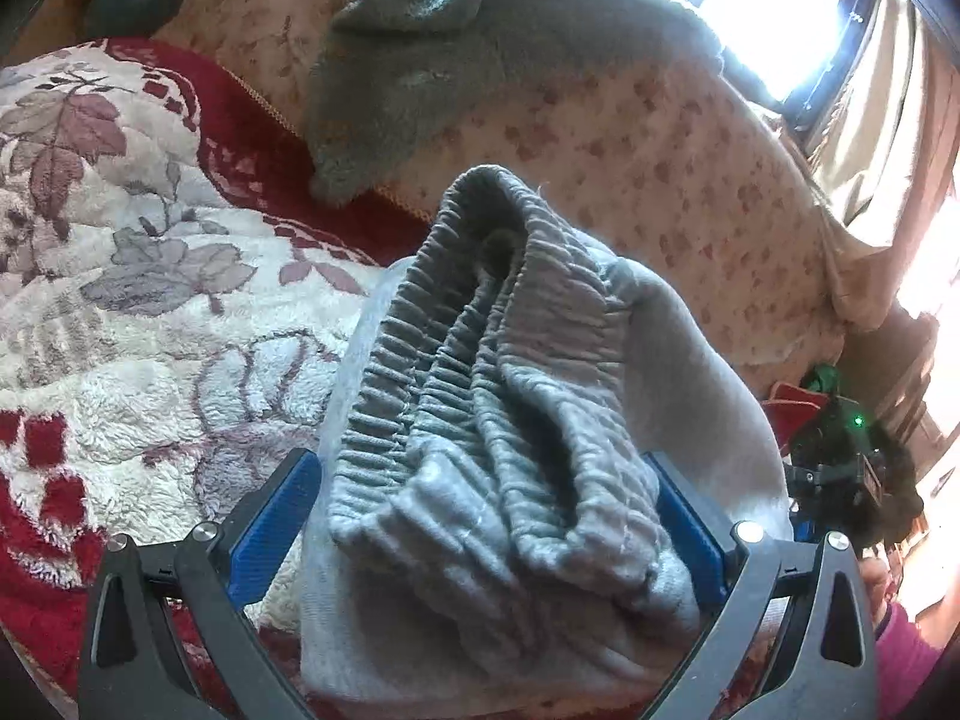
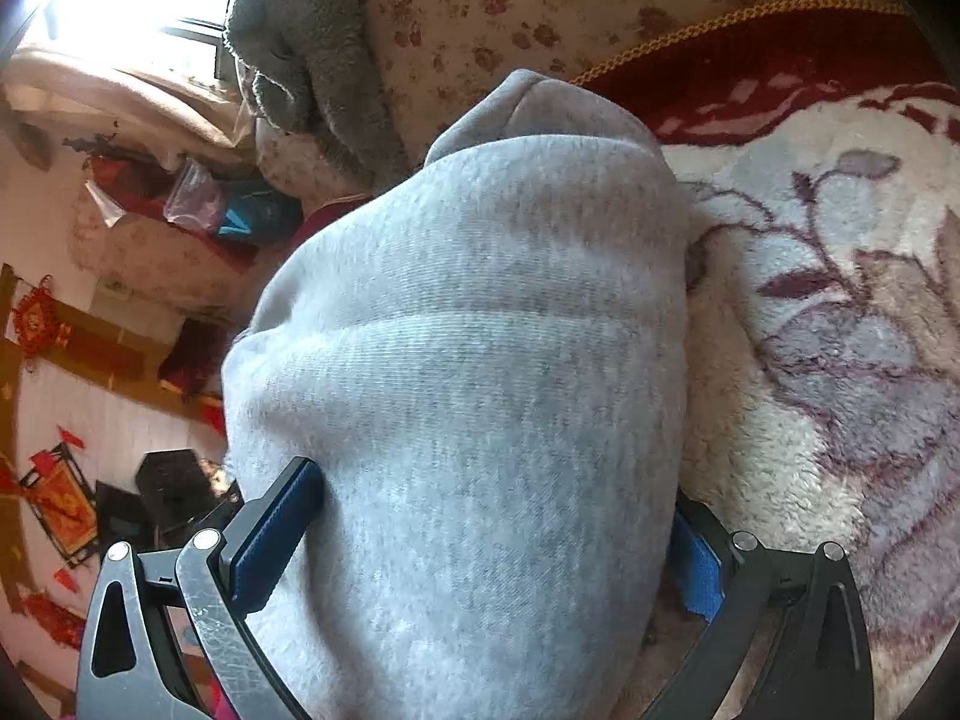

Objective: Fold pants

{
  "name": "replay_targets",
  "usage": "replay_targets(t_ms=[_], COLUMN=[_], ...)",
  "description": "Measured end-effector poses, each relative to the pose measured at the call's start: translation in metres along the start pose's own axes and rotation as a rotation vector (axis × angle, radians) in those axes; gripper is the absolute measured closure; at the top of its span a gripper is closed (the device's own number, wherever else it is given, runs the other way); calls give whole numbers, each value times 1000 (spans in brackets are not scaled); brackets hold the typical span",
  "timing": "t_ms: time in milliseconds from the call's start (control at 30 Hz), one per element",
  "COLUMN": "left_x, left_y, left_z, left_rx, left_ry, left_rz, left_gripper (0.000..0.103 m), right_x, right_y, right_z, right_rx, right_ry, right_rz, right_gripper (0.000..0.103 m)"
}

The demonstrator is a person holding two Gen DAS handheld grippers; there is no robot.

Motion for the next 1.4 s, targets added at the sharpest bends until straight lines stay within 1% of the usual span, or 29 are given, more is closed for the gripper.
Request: replay_targets(t_ms=[67, 133, 200, 267, 333, 400, 433, 467, 567, 633, 800, 933, 1100, 1267, 1400], left_x=[-2, -3, -4, -5, -5, -5, -4, -3, 1, 4, 9, 11, 9, -2, -18], left_y=[1, 4, 5, 3, -1, -4, -6, -8, -15, -19, -23, -22, -14, -4, 4], left_z=[1, 1, -3, -6, -9, -14, -17, -19, -25, -30, -57, -89, -135, -181, -210], left_rx=[-6, -6, 12, 11, 10, 21, 26, 29, 22, 16, -20, -67, -131, -189, -201], left_ry=[-15, -32, -7, -4, -7, 4, 6, 6, -1, -3, 20, 49, 90, 125, 143], left_rz=[-9, 5, 26, 29, 24, 16, 13, 9, -11, -18, -28, -35, -31, -10, 10], left_gripper=[0, 0, 0, 6, 17, 23, 25, 26, 31, 33, 35, 35, 35, 35, 35], right_x=[0, 2, 2, 0, -3, -4, -5, -5, -6, -7, -9, -10, -13, -17, -25], right_y=[2, 4, 4, 2, 0, -3, -5, -7, -11, -14, -34, -62, -114, -164, -192], right_z=[0, 1, 2, 7, 12, 19, 24, 29, 39, 39, 47, 49, 41, 29, 13], right_rx=[4, 6, -3, -9, -4, 7, 14, 21, 19, 21, 18, -2, -43, -98, -133], right_ry=[3, 6, -7, -30, -46, -67, -81, -98, -128, -127, -144, -159, -171, -166, -151], right_rz=[15, 22, 12, -11, -29, -40, -43, -42, -45, -50, -84, -118, -186, -248, -273], right_gripper=[0, 0, 0, 0, 1, 4, 8, 12, 18, 20, 20, 20, 20, 20, 20])
Point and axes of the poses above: each gripper's, at about its wrist camera, not at the fingertips, and y roughly the way its jaws point, z to its left, x to its top, the point moved 7 cm from there along y, roughly the way its jaws point, and after that the axes turned 1 degree about x, right-handed, at the moved point
